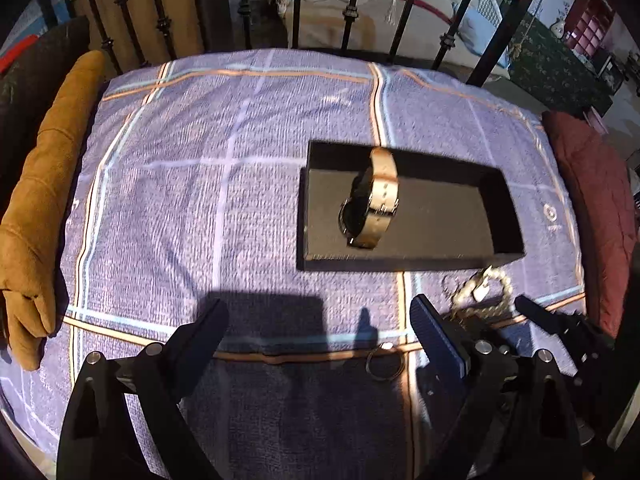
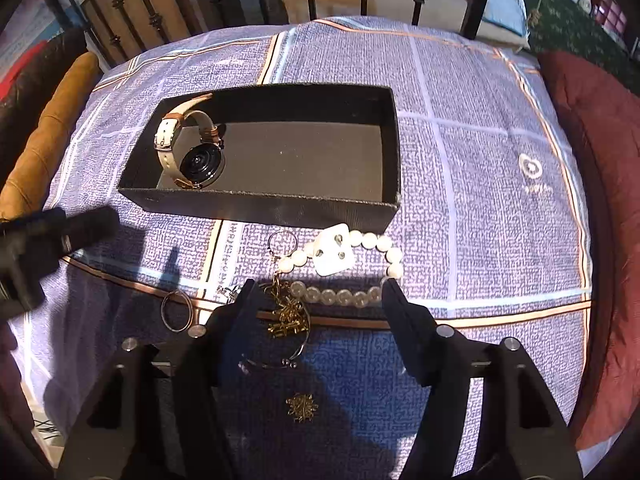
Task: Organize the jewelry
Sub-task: 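Lift the gold earring with the right tool toward the black box, then lower the earring into the box and open the right tool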
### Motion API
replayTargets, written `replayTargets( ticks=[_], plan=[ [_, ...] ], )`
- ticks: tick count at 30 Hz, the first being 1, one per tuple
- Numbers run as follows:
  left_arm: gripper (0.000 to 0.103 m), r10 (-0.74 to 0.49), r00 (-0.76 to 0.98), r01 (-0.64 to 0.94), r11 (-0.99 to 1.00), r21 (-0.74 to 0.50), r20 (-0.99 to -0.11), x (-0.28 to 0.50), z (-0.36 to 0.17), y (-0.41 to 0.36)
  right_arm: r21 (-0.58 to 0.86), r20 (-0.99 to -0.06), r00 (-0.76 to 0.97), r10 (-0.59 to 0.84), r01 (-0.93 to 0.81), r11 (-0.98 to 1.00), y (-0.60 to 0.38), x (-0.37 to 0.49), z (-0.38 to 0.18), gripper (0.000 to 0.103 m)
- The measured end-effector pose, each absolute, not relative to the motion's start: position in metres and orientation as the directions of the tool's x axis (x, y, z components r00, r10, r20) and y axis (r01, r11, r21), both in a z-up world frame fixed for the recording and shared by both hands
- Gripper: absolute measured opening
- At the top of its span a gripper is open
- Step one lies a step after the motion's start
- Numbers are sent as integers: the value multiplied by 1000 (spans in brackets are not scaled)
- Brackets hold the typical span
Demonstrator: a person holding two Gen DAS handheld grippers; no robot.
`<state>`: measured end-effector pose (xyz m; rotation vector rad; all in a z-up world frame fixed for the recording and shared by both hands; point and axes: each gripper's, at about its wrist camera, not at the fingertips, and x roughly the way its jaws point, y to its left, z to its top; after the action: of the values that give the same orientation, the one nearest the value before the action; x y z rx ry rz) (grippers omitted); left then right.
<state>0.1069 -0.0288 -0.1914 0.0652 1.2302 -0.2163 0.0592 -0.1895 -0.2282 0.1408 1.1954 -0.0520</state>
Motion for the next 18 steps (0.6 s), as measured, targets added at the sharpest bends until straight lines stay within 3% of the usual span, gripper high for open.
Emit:
replayTargets(
  ticks=[2, 3, 4, 5, 6, 9, 18],
  plan=[
    [90, -104, 278, 186, 981, -52, -955, 101, -209, -23, 105, -940, 334, 61, 115, 988, -188, 61, -239, 63],
    [90, -100, 259, 182, 982, -53, -961, 99, -218, -21, 115, -949, 305, 77, 110, 987, -187, 62, -247, 53],
    [90, -83, 229, 178, 983, -42, -970, 97, -231, -19, 97, -954, 294, 64, 98, 990, -185, 62, -254, 50],
    [90, -54, 193, 180, 984, -19, -980, 96, -244, -18, 81, -944, 325, 50, 81, 993, -183, 60, -252, 33],
    [92, -41, 206, 199, 980, 1, -978, 93, -250, -20, 100, -940, 333, 72, 68, 993, -183, 58, -250, 24],
    [94, -9, 242, 253, 966, 54, -970, 86, -247, -30, 229, -923, 344, 176, 120, 966, -199, 52, -241, 24],
    [92, -106, 264, 219, 975, -47, -959, 90, -205, -23, 315, -857, 467, 218, 141, 939, -207, 29, -180, 24]
  ],
)
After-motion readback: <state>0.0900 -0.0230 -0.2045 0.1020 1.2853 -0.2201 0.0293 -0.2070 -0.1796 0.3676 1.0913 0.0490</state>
